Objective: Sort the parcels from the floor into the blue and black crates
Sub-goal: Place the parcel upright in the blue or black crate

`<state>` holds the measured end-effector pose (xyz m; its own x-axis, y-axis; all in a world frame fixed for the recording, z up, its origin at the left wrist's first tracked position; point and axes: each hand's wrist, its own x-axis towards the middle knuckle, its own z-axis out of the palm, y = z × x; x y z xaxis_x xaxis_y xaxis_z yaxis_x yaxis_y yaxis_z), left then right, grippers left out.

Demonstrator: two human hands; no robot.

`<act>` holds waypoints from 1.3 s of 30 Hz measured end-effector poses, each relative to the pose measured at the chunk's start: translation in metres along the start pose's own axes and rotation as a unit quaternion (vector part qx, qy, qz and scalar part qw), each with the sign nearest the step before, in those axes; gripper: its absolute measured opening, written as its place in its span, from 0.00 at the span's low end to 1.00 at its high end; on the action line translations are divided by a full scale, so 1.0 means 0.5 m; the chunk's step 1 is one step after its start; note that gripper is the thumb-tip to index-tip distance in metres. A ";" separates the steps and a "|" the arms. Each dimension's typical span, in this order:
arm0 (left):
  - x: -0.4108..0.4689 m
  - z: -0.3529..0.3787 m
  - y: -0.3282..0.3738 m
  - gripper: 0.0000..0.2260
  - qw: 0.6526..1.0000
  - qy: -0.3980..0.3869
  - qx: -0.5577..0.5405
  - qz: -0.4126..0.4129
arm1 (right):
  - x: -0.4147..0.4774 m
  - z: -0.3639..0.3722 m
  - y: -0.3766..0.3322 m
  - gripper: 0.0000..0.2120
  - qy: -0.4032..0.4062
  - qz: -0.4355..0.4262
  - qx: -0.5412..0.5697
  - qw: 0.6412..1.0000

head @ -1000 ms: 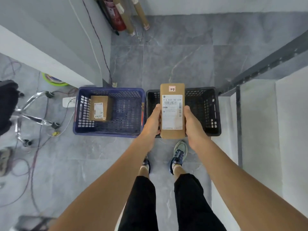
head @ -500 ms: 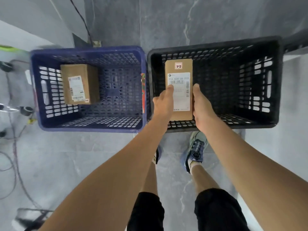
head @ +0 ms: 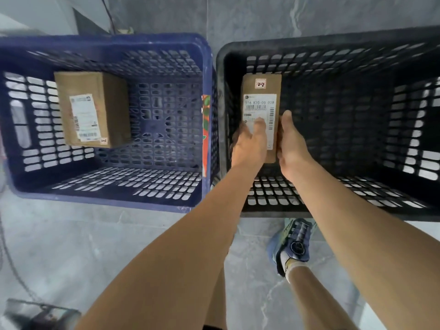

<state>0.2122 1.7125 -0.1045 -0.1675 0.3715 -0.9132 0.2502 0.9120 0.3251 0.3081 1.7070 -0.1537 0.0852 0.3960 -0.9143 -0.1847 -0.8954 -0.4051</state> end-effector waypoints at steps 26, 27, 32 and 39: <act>0.050 0.011 -0.039 0.28 0.999 -0.003 -0.017 0.041 | 0.041 0.020 -0.003 0.26 -0.065 -0.017 -0.014 0.998; 0.045 0.008 -0.032 0.28 0.999 -0.006 -0.017 0.033 | 0.032 0.019 -0.010 0.24 -0.064 -0.015 -0.011 0.998; -0.019 -0.008 0.007 0.29 0.999 -0.014 -0.030 0.009 | -0.034 0.005 -0.050 0.31 -0.073 -0.031 -0.011 0.997; -0.207 -0.040 0.115 0.31 0.997 -0.003 -0.065 0.047 | -0.213 -0.037 -0.184 0.34 -0.070 -0.107 0.014 0.992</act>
<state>0.2250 1.7301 0.0136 -0.1436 0.4566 -0.8780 0.1391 0.8877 0.4388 0.3342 1.7433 -0.0191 -0.0100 0.6030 -0.7977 -0.2039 -0.7822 -0.5888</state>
